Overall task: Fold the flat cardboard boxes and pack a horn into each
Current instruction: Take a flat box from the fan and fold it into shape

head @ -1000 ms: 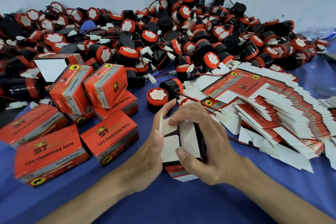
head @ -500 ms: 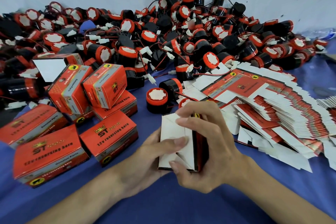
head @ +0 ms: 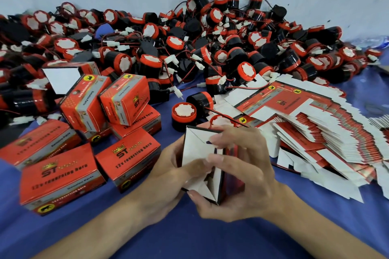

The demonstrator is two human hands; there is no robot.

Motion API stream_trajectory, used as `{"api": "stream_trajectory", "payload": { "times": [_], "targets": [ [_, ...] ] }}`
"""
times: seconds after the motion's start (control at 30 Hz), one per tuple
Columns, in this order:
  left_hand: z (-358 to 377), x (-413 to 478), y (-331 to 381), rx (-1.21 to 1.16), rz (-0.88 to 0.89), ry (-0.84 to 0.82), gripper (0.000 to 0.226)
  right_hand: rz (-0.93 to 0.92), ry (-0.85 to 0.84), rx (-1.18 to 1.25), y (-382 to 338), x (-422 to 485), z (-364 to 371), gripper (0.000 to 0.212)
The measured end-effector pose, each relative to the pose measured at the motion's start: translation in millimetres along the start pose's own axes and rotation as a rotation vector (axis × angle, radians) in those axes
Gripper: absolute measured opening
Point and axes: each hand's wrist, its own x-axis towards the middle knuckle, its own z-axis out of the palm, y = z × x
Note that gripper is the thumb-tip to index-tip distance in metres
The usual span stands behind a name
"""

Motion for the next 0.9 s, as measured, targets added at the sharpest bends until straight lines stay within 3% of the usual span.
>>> {"api": "stream_trajectory", "payload": {
  "times": [0.3, 0.47, 0.6, 0.7, 0.8, 0.9],
  "targets": [
    [2, -2, -3, -0.057, -0.067, -0.044, 0.015, -0.031, 0.014, -0.010, -1, 0, 6, 0.060],
    [-6, -1, 4, -0.138, -0.149, -0.139, 0.048, -0.045, 0.021, -0.020, -5, -1, 4, 0.055],
    [-15, -1, 10, -0.182, -0.096, -0.291, 0.031, -0.013, -0.014, -0.059, -5, 0, 3, 0.049],
    [-18, 3, 14, -0.148, -0.057, -0.282, 0.064, 0.044, -0.065, -0.080, 1, -1, -3, 0.050],
    [-15, 7, 18, 0.116, 0.160, -0.092, 0.099, 0.083, -0.103, -0.083, 11, -6, -11, 0.056],
    [-8, 6, 16, 0.682, 0.569, 0.070, 0.086, 0.240, -0.044, -0.082, 27, -10, -21, 0.048]
  ]
}}
